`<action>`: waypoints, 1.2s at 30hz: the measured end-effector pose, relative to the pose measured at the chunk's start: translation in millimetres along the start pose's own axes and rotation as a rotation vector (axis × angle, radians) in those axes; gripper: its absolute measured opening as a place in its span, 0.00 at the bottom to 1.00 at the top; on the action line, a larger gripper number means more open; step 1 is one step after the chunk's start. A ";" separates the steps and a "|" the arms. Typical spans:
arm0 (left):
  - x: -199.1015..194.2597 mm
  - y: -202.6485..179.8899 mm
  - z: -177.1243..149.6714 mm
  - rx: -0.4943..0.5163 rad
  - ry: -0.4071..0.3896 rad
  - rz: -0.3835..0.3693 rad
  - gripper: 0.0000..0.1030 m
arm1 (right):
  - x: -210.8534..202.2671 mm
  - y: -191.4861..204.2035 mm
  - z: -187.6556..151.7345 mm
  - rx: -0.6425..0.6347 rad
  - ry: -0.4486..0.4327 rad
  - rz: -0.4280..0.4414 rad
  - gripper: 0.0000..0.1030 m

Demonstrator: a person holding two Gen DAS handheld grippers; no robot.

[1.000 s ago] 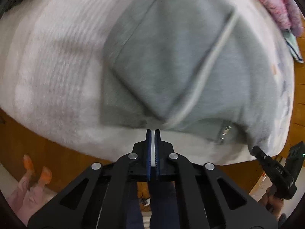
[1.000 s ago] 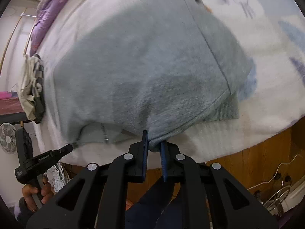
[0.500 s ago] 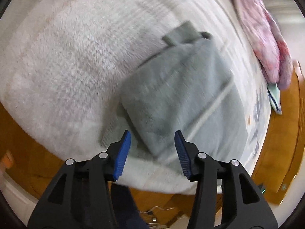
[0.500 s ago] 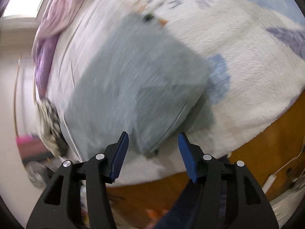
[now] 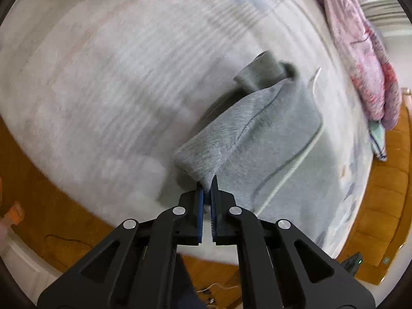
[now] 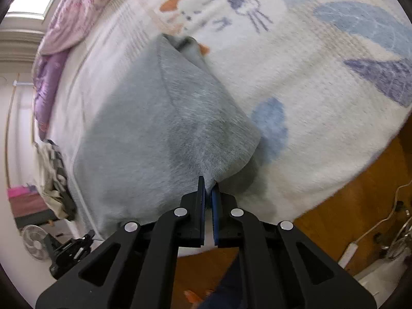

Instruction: Fold large clothes

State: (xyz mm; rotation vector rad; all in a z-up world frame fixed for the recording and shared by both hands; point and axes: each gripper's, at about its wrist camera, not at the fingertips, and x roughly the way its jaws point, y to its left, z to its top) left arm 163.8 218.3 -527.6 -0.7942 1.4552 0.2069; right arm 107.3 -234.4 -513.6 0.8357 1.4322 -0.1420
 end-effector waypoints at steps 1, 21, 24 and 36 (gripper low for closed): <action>5.9 1.6 -2.9 0.004 0.016 0.017 0.04 | 7.0 -2.5 -1.9 0.004 0.009 -0.006 0.04; -35.2 -96.9 48.7 0.238 -0.034 -0.022 0.26 | -42.1 74.3 47.7 -0.269 -0.104 -0.084 0.06; -6.1 -136.9 65.2 0.314 -0.033 0.002 0.26 | -20.4 111.8 70.1 -0.342 -0.116 -0.053 0.05; 80.3 -124.4 105.5 0.274 0.088 0.067 0.11 | 67.0 100.9 117.7 -0.425 0.005 -0.232 0.00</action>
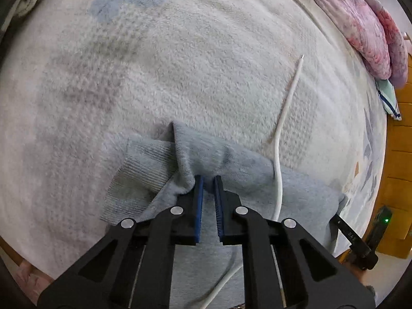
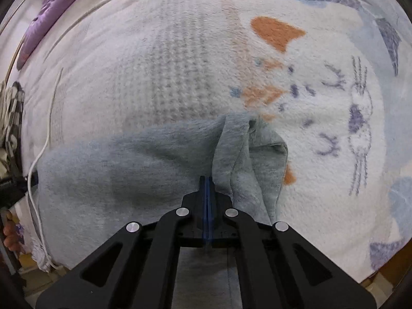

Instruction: Fold large clothes

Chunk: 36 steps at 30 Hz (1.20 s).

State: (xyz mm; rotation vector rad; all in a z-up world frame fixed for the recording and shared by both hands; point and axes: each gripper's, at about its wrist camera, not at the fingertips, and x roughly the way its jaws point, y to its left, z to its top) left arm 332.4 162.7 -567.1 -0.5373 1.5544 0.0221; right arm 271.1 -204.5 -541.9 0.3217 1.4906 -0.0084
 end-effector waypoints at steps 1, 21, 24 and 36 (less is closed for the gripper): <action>0.4 -0.3 0.1 0.009 0.002 0.000 0.11 | -2.9 1.0 1.2 0.014 0.004 -0.006 0.00; -51.3 65.5 -63.0 -0.098 -0.078 -0.029 0.77 | 12.7 168.9 -7.0 -0.229 -0.076 0.048 0.00; -48.6 81.9 -77.9 -0.126 -0.059 -0.007 0.77 | 8.1 166.4 -10.5 -0.185 -0.062 0.080 0.00; -25.9 117.6 -122.8 -0.183 0.037 -0.007 0.77 | 31.6 145.5 -79.1 -0.093 0.023 0.163 0.00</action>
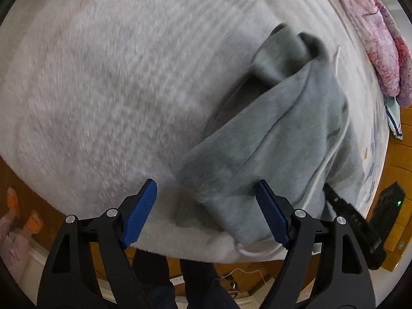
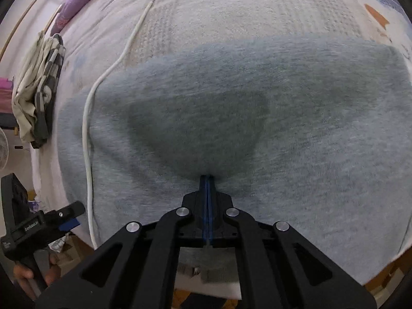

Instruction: Fold large clothes

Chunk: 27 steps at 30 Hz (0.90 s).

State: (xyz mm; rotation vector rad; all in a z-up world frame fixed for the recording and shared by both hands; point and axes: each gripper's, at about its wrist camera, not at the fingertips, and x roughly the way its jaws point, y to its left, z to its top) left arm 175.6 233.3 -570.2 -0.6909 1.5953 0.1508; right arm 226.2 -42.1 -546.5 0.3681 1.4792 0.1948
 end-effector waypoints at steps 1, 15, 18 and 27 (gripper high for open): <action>2.6 -0.5 -0.6 0.006 0.002 0.006 0.77 | -1.4 0.7 -0.5 0.006 0.001 0.001 0.00; 24.6 -7.3 -10.4 0.022 0.022 -0.012 0.80 | 8.9 -3.8 -56.3 0.054 0.049 -0.016 0.00; 27.3 -2.7 -11.0 0.027 0.019 -0.013 0.80 | 11.6 2.1 -54.3 0.034 0.048 -0.019 0.00; 28.8 -7.8 -20.4 0.065 0.030 -0.059 0.13 | -19.1 13.5 -71.4 -0.091 -0.064 -0.030 0.04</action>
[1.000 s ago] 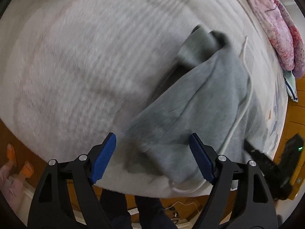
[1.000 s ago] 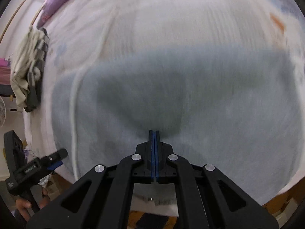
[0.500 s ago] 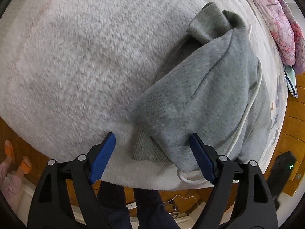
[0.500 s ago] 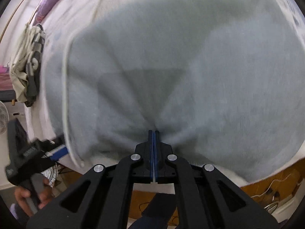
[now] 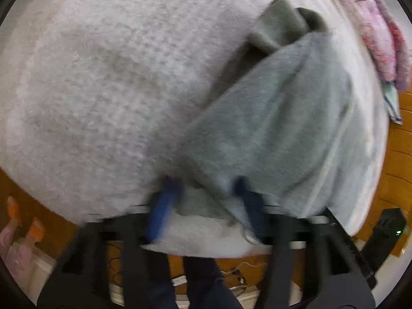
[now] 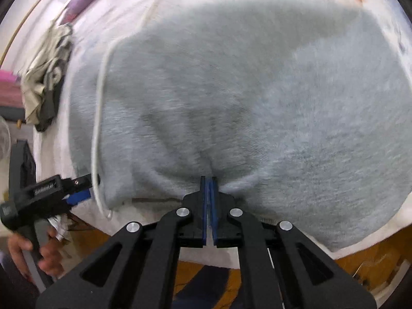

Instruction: Fold large clothes

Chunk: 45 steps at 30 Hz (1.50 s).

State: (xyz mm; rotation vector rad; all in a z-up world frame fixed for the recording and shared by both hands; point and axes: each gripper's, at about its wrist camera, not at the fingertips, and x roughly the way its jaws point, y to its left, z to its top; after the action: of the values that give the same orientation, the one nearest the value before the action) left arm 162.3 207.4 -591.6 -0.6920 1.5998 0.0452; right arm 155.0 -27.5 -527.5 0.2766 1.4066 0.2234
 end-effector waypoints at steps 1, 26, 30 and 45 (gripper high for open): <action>-2.1 -2.0 -0.2 0.003 0.005 -0.016 0.12 | -4.5 6.4 -2.6 -0.042 -0.020 -0.019 0.09; -79.9 -54.9 4.2 0.067 0.012 -0.207 0.07 | 13.4 148.5 -51.8 -0.763 -0.362 -0.164 0.51; -76.9 -48.2 9.5 0.036 0.036 -0.204 0.17 | 10.4 140.3 -39.9 -0.731 -0.303 -0.093 0.20; -98.0 -136.0 29.4 0.237 -0.122 -0.063 0.14 | -59.7 65.0 0.8 -0.235 -0.302 0.155 0.12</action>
State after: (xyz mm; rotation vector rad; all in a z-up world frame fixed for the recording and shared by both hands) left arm 248.8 148.3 -457.5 -0.5441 1.4374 -0.1445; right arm 147.4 15.1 -450.6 0.2141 1.0494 0.4525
